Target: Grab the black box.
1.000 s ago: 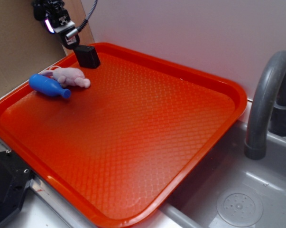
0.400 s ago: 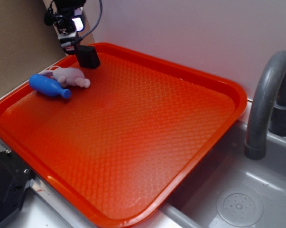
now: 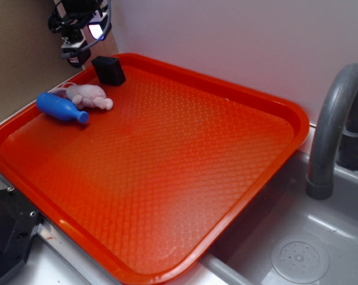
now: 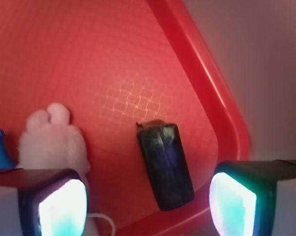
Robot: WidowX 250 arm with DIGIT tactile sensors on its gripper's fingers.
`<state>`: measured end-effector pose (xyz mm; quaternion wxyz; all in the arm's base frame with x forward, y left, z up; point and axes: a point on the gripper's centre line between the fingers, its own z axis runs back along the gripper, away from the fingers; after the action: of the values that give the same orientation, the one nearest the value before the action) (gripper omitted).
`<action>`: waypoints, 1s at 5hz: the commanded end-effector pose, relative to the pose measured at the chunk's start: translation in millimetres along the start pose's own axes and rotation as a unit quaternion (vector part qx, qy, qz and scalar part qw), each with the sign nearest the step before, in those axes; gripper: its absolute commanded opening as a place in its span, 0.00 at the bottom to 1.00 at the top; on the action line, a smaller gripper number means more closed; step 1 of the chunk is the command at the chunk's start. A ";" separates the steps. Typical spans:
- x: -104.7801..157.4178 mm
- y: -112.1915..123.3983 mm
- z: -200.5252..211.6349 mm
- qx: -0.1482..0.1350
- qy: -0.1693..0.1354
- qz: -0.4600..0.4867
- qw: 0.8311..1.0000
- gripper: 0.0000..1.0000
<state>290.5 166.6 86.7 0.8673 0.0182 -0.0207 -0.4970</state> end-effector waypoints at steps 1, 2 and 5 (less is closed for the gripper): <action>6.9 16.7 -28.7 0.001 -0.017 -0.013 1.000 1.00; 25.6 5.2 -46.0 -0.018 -0.012 -0.022 1.000 0.82; 41.6 -15.5 46.0 0.049 -0.028 0.067 0.996 0.00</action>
<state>286.4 134.8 117.6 0.9062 0.0222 -0.0514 -0.4191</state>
